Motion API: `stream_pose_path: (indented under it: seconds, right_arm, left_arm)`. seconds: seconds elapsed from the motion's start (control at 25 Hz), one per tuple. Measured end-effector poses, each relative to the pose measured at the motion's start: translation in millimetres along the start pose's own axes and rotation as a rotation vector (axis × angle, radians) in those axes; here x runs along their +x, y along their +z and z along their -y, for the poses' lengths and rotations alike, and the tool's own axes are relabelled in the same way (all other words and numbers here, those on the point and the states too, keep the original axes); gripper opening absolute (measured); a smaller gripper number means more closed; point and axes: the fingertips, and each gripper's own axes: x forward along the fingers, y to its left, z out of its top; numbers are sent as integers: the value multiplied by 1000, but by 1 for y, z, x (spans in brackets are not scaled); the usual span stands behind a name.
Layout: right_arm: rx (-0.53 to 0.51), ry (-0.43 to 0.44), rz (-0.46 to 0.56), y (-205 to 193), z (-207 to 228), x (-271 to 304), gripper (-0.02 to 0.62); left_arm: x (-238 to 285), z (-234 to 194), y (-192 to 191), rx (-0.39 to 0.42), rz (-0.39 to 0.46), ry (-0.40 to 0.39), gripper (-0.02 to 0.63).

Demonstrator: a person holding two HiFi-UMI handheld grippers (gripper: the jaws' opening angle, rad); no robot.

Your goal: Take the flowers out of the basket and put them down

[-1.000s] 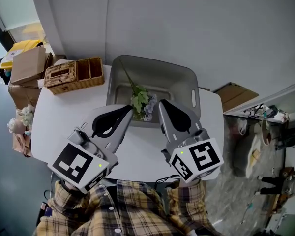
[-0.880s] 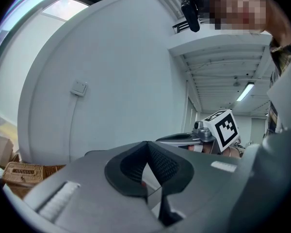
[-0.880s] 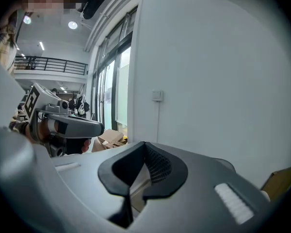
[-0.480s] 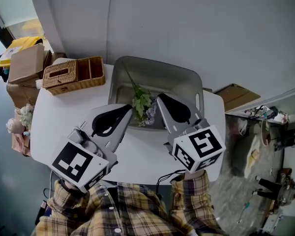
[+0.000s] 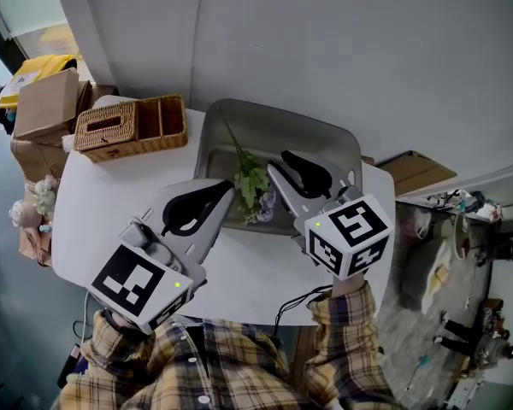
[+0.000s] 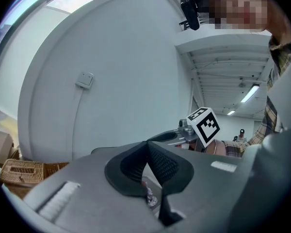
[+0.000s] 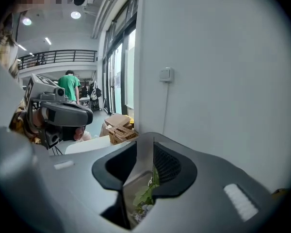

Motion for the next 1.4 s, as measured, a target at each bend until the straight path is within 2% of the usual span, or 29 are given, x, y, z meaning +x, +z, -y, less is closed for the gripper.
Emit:
stream_pose_path:
  seconds: [0.44,0.72,0.92,1.4]
  right_arm:
    - [-10,72,-110,-26,12,43,199]
    - [-8,126,-238,-62,19,76,259]
    - [-9,144,-337,-93,26,97,276]
    - [-14,187,-467,-137,31,128,305]
  left_arm:
    - [10,-15,-6,-22,-10,19,12]
    - [14,-21,-8,-26,-14,30,12]
    - [14,-25,-10,-41,-13,27,12]
    - [18,-34,-16,-62,-25,34,12]
